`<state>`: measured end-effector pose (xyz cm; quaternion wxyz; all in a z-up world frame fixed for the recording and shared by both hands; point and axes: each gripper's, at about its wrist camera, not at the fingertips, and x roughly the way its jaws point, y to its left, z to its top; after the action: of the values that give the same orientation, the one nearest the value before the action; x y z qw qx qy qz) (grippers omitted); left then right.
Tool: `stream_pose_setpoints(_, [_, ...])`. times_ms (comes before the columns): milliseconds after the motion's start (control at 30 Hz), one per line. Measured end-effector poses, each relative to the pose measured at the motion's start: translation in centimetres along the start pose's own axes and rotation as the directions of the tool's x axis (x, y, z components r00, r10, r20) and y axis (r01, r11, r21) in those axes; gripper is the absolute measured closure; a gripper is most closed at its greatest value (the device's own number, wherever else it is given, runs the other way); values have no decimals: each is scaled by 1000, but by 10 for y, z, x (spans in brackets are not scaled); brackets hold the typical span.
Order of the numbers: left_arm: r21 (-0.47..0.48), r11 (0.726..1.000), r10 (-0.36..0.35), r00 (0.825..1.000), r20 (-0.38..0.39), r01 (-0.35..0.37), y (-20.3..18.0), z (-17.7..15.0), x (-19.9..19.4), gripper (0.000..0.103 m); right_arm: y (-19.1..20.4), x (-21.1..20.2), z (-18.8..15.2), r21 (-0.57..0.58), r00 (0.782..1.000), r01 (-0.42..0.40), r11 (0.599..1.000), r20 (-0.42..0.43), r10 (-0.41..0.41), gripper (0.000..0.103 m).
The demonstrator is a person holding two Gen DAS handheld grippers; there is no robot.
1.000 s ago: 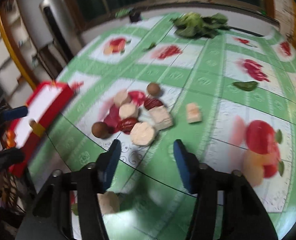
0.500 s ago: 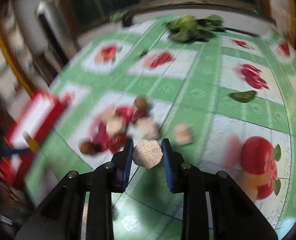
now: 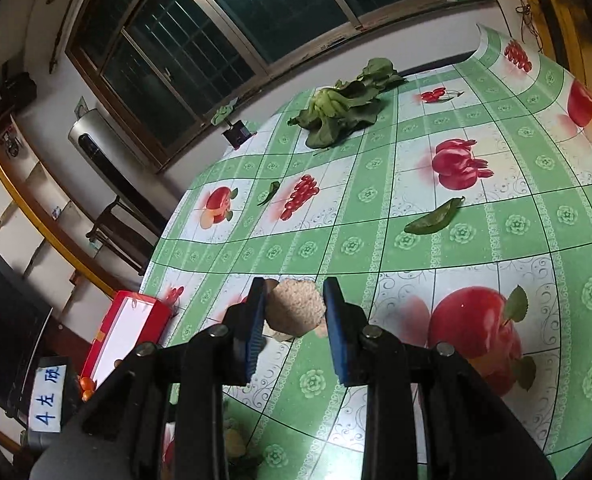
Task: Organize fruits
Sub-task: 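Carry the beige piece into the red tray while the left tool drops a beige cylinder there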
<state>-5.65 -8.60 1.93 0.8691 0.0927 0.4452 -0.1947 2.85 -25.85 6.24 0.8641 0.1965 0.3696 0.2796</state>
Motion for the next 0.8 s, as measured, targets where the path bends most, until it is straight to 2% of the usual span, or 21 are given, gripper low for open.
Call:
stream_pose_setpoints(33, [2, 1000, -1, 1000, 3, 1, 1, 0, -1, 71, -1, 0, 0, 2, 1000, -1, 1000, 0, 1, 72])
stream_pose_setpoints(67, [3, 1000, -11, 1000, 6, 11, 1, 0, -2, 77, -1, 1, -1, 2, 1000, -2, 1000, -2, 2, 72])
stream_pose_setpoints(167, [3, 999, -44, 999, 17, 44, 0, -4, -7, 77, -1, 2, -2, -4, 1000, 2, 1000, -2, -2, 72])
stream_pose_setpoints(300, [-48, 998, -42, 997, 60, 45, 6, -14, -28, 77, 1, 5, -5, -26, 1000, 13, 1000, 2, -13, 72])
stream_pose_setpoints(400, [-81, 996, 32, 992, 126, -22, 12, -24, -67, 77, 9, 10, -9, -53, 1000, 5, 999, -13, -6, 72])
stream_pose_setpoints(500, [-145, 987, 95, 979, 181, -69, 28, -42, -109, 77, 34, 16, -20, -94, 999, -27, 995, -47, 22, 72])
stream_pose_setpoints(567, [-204, 970, 174, 965, 198, -133, 47, -56, -133, 77, 55, 20, -29, -114, 994, -84, 990, -76, 76, 72])
stream_pose_setpoints(633, [-260, 943, 265, 942, 204, -209, 67, -67, -152, 77, 85, 25, -42, -153, 986, -142, 978, -106, 127, 72])
stream_pose_setpoints(733, [-369, 872, 411, 891, 194, -322, 106, -90, -180, 77, 135, 41, -67, -204, 964, -236, 950, -175, 202, 72])
stream_pose_setpoints(800, [-425, 827, 470, 867, 165, -368, 130, -102, -187, 77, 166, 52, -84, -242, 947, -286, 927, -219, 235, 72])
